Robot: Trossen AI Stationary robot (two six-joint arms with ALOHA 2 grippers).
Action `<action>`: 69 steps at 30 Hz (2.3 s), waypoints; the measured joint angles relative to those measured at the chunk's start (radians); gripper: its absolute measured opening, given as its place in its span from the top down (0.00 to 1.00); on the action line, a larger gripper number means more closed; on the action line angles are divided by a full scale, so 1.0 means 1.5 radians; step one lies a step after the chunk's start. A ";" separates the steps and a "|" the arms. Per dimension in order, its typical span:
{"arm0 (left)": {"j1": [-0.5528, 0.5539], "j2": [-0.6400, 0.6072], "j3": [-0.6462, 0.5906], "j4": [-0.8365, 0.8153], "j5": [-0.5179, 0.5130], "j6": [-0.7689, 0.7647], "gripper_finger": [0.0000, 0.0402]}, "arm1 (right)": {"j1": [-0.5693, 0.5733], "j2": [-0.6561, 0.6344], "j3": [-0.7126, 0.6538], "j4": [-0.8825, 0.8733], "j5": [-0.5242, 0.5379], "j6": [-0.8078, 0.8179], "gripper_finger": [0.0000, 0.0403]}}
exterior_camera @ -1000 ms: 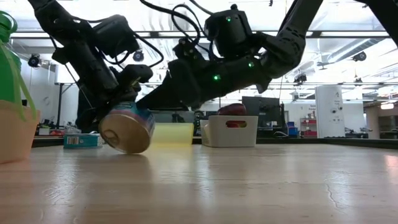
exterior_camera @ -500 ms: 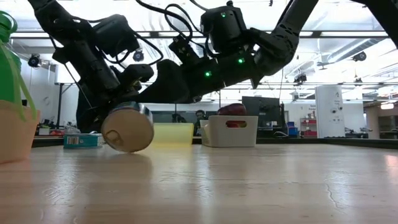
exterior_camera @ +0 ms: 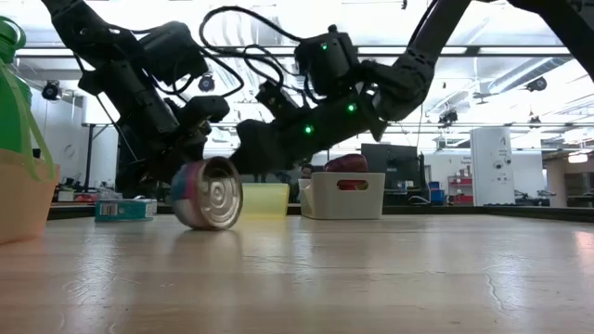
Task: Pick & Place Food Item
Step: Put the blue and pink tuna can into the yellow bin
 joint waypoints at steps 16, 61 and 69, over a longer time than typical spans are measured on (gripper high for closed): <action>0.000 -0.003 0.000 -0.001 0.004 0.000 0.89 | -0.006 -0.012 -0.002 -0.023 0.011 -0.012 0.24; -0.103 -0.255 0.062 0.004 -0.220 0.329 0.89 | -0.007 -0.594 -0.600 0.151 -0.079 0.076 0.24; -0.202 -0.253 0.062 0.032 -0.340 0.333 0.89 | -0.007 -0.663 -0.666 0.223 -0.078 0.051 0.24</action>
